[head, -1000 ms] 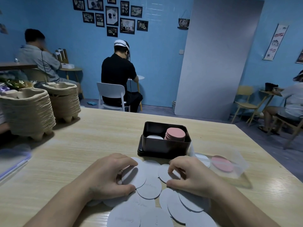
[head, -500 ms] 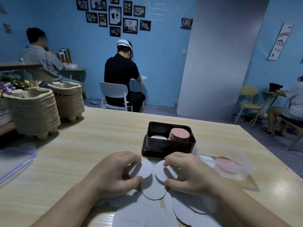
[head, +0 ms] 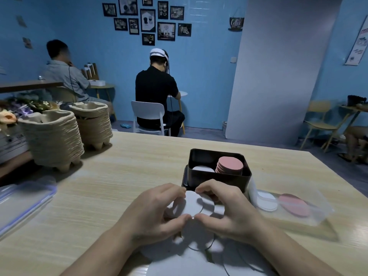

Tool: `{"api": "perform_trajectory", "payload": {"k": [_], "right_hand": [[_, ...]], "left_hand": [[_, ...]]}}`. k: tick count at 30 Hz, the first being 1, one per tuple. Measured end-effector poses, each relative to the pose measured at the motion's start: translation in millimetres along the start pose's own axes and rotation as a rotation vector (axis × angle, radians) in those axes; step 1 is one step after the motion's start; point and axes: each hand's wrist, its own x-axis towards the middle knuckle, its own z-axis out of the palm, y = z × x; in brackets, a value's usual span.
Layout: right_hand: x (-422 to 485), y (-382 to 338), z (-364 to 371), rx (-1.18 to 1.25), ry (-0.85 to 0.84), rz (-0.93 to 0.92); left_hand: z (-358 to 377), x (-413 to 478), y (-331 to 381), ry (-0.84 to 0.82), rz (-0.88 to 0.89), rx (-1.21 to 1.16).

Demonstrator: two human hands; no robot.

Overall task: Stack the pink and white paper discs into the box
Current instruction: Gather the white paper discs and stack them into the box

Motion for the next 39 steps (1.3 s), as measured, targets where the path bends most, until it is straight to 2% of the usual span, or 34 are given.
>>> {"api": "perform_trajectory", "payload": {"k": [12, 22, 29, 39], "right_hand": [[-8, 11, 0, 0.142, 0.045, 0.06], [-10, 14, 2, 0.15, -0.08, 0.005], [-7, 14, 4, 0.002, -0.165, -0.112], [-12, 14, -5, -0.014, -0.093, -0.058]], "left_hand": [[5, 1, 2, -0.002, 0.031, -0.194], [6, 2, 1, 0.015, 0.057, -0.206], [7, 4, 2, 0.009, 0.086, -0.171], [3, -2, -1, 0.059, 0.068, -0.089]]}}
